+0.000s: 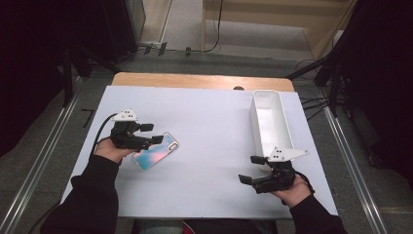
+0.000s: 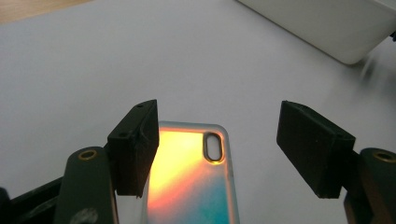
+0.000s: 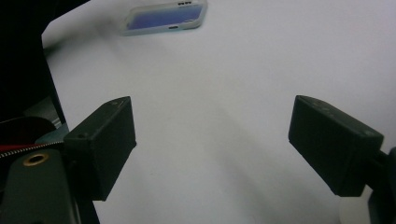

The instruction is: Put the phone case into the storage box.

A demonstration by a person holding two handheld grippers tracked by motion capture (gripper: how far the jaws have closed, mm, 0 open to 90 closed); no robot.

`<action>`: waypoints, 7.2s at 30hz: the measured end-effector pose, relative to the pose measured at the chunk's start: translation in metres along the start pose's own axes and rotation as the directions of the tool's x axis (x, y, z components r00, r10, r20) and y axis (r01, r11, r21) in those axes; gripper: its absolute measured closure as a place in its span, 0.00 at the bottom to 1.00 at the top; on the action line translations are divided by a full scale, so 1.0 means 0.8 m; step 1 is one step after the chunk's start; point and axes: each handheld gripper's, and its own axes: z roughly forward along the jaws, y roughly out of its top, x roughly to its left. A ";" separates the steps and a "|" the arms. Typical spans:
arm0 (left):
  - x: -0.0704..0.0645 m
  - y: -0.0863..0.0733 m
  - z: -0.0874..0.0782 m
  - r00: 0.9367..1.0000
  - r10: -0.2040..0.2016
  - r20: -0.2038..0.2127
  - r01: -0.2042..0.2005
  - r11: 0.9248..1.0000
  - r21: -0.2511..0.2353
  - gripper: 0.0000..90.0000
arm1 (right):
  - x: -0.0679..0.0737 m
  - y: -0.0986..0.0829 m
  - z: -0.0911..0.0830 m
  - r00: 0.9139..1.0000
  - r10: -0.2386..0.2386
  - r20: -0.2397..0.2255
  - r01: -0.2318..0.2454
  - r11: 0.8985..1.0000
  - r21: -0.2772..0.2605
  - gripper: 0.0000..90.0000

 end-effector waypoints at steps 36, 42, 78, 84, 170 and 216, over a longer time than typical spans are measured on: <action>0.005 -0.024 0.017 1.000 0.009 -0.015 -0.009 1.000 0.006 0.00 | 0.000 -0.001 -0.002 1.000 0.004 -0.001 -0.004 1.000 0.005 0.15; 0.004 -0.031 0.021 1.000 0.002 -0.015 -0.002 1.000 0.009 0.00 | 0.000 -0.001 -0.001 1.000 0.005 -0.004 -0.005 1.000 0.006 0.15; 0.005 -0.066 0.057 0.992 0.074 -0.098 -0.056 0.984 0.172 0.00 | 0.001 -0.001 0.000 1.000 0.002 0.002 -0.002 1.000 0.011 0.15; -0.002 -0.066 0.060 0.984 0.121 -0.134 -0.094 0.976 0.195 0.00 | 0.001 -0.001 0.001 1.000 -0.004 0.004 0.004 1.000 0.017 0.15; -0.056 -0.030 0.032 0.987 -0.162 -0.013 0.163 0.987 0.012 0.18 | -0.001 0.000 0.001 1.000 0.013 0.000 -0.013 1.000 0.003 0.15; -0.107 -0.023 0.063 0.965 -0.257 -0.047 0.239 0.943 -0.231 0.18 | 0.009 0.038 0.006 0.990 0.121 0.079 -0.119 0.992 -0.031 0.15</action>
